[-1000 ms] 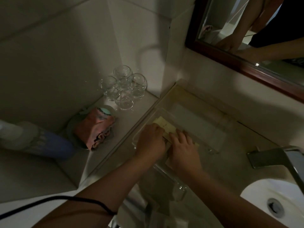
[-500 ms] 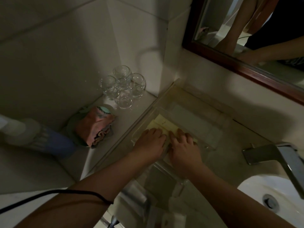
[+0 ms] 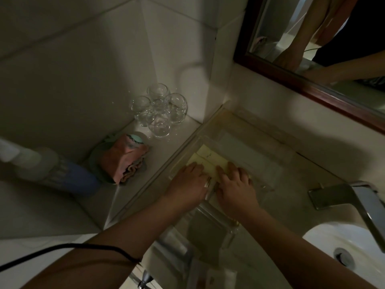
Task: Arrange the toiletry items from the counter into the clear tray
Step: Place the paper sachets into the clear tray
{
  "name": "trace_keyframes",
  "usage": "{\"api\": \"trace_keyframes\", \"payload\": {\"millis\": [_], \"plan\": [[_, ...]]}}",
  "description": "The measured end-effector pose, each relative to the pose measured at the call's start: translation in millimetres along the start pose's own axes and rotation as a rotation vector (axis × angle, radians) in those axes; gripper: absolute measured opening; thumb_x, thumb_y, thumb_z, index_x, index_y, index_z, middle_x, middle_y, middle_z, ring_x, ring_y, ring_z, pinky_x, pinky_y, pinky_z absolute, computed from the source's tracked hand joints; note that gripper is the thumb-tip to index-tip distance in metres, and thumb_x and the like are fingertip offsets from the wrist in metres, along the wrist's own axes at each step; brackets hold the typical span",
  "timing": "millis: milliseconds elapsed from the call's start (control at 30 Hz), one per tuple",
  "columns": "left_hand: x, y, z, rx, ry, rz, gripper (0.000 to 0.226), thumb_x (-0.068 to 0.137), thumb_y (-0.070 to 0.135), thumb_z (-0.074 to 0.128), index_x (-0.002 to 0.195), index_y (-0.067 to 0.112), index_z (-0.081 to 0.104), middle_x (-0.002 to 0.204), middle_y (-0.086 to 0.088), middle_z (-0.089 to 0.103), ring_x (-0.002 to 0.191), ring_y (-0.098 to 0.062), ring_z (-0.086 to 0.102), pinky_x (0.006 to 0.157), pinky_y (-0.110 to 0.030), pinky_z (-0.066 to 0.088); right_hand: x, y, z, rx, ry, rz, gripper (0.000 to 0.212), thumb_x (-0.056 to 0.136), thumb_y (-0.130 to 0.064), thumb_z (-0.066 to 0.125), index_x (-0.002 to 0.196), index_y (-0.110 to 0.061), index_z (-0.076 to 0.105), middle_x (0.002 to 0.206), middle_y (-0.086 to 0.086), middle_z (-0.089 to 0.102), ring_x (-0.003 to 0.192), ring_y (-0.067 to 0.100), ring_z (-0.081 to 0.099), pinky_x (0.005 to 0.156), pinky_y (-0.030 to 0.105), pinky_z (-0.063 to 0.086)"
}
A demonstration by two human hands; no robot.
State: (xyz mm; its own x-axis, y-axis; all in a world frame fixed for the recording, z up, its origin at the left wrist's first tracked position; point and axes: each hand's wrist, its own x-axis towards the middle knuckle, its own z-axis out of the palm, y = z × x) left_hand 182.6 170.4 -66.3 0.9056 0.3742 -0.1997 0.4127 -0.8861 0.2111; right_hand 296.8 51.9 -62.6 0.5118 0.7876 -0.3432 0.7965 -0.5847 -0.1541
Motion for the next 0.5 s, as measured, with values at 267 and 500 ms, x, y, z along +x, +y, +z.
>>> {"api": "trace_keyframes", "payload": {"millis": [267,500], "plan": [[-18.6,-4.1,4.0,-0.018,-0.113,-0.064,0.056,0.093,0.044,0.039,0.142,0.016,0.035,0.153,-0.012,0.028,0.14,-0.028,0.027,0.11,-0.041,0.031,-48.5,8.3,5.3,0.003,-0.044,0.012,0.065,0.094,-0.05,0.04,0.151,-0.026,0.02,0.156,0.008,0.022,0.139,0.032,0.023,0.112,0.044,0.029],[-17.6,-13.3,1.2,0.053,-0.135,-0.019,0.09,0.071,0.055,-0.001,0.146,0.016,0.03,0.157,-0.014,0.021,0.144,-0.031,0.02,0.115,-0.045,0.024,-52.2,9.6,9.5,0.018,-0.045,-0.008,0.062,0.094,-0.051,0.039,0.15,-0.027,0.026,0.156,0.011,0.02,0.138,0.033,0.025,0.11,0.044,0.031]]}}
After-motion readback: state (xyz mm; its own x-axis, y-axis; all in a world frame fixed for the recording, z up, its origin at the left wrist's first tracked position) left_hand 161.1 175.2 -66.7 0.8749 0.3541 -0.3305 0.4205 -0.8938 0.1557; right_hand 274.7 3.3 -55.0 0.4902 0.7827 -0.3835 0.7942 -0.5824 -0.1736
